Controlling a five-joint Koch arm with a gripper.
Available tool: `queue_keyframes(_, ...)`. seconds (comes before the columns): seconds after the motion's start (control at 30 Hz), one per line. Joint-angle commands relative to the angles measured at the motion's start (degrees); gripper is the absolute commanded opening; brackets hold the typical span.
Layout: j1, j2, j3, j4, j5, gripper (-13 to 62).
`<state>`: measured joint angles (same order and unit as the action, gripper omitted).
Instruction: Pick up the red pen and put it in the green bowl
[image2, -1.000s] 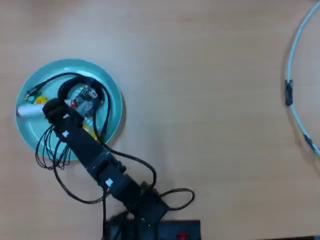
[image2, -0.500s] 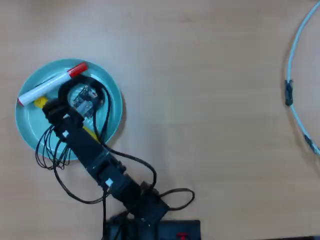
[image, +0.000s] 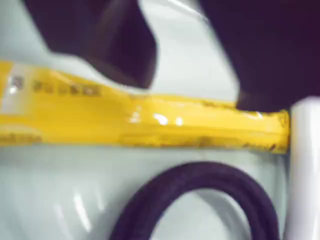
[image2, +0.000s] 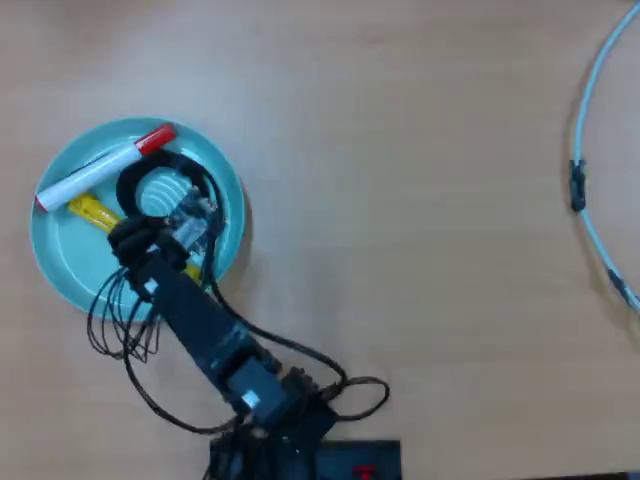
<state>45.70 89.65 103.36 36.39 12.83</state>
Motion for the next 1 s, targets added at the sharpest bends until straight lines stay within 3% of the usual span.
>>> queue_keyframes(0.0, 0.8, 8.8, -0.5, 1.7, 0.1, 15.6)
queue_keyframes(0.47, 20.9, 26.0, 20.3, 1.5, -0.1, 15.7)
queue_keyframes(0.77, 35.9, 45.9, 42.7, -11.5, -0.4, 15.0)
queue_keyframes(0.97, 39.4, 46.4, 45.1, -11.7, -8.7, 14.8)
